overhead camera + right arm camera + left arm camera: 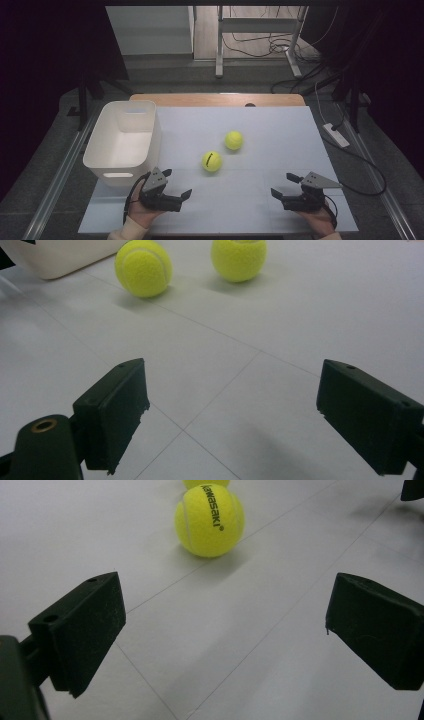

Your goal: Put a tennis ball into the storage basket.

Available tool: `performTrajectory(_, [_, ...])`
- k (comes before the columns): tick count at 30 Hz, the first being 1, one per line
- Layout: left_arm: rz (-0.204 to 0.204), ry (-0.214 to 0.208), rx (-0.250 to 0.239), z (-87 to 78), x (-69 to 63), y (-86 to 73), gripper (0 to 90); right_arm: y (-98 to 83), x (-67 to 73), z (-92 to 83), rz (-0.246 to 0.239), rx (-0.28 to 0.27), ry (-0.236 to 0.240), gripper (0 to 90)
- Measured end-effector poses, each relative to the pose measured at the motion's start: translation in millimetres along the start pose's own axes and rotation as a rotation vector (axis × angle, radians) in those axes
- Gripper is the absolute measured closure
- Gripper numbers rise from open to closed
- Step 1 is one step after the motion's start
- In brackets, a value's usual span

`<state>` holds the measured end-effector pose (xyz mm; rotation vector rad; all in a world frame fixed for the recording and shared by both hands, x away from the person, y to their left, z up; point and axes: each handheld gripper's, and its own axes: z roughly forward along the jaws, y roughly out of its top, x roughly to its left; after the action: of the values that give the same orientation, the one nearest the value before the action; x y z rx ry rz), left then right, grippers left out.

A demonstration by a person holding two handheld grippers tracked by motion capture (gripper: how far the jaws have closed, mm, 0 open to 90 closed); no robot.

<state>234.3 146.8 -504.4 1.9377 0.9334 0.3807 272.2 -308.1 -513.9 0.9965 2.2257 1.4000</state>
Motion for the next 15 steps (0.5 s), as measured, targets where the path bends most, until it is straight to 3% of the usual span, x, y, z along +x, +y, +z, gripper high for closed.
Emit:
performTrajectory(7, [0.011,-0.016,0.025,5.0,-4.7,9.7,3.2,1.3,0.6,2.5,-0.004,0.008,0.002,13.0])
performTrajectory(15, [0.015,-0.021,0.019,5.7,-5.2,20.0,3.2,1.3,0.6,2.8,-0.001,0.007,-0.001,13.0])
